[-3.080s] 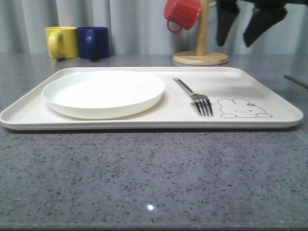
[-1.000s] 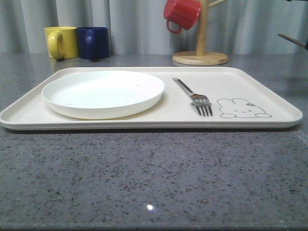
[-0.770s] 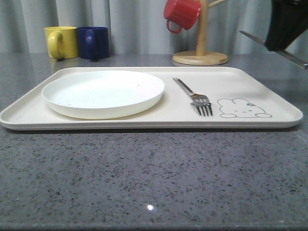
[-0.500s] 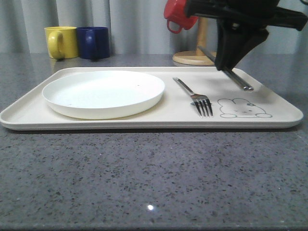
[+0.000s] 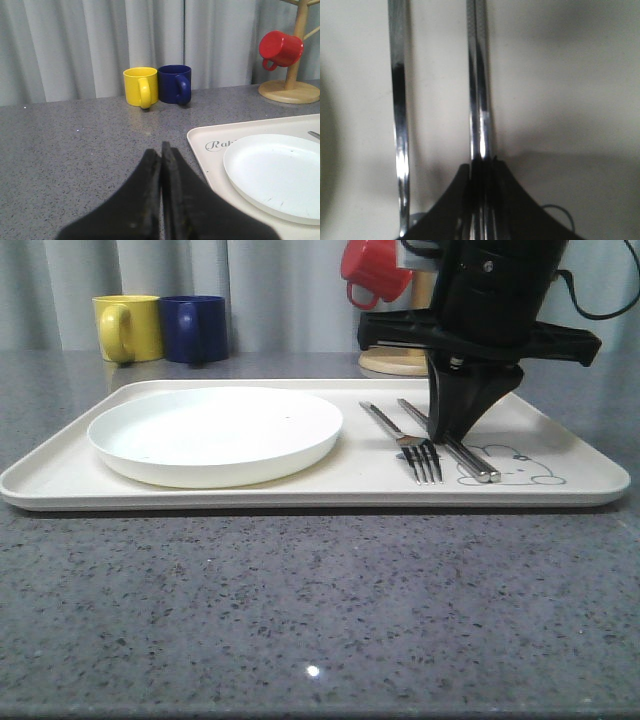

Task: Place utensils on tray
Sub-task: 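Lower the chopsticks onto the tray beside the fork and release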

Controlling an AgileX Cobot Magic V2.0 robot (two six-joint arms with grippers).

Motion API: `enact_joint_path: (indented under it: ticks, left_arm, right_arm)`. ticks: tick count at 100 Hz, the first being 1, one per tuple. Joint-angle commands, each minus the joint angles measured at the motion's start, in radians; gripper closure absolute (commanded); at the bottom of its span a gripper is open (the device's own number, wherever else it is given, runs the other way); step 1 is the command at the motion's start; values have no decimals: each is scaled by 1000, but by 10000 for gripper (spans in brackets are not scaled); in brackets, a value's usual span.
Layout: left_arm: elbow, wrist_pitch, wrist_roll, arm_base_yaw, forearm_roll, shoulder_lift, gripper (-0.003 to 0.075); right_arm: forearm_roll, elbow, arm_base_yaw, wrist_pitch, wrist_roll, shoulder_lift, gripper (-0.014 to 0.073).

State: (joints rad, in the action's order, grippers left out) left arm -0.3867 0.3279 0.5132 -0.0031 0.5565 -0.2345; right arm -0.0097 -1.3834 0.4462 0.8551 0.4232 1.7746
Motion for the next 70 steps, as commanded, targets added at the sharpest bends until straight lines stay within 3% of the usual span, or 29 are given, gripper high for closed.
enact_joint_path:
  ticks: [1, 19, 51, 70]
  left_arm:
    - [-26, -61, -2, 2, 19, -8, 739]
    - [-26, -61, -2, 2, 19, -8, 739]
    - [-26, -61, -2, 2, 19, -8, 739]
    - [-26, -61, -2, 2, 19, -8, 739]
  right_arm:
    - [-13, -26, 1, -14, 3, -41, 536]
    - [-13, -26, 1, -7, 3, -43, 315]
    - [-90, -28, -13, -4, -2, -155, 305]
    - [-99, -28, -146, 32, -124, -247, 305]
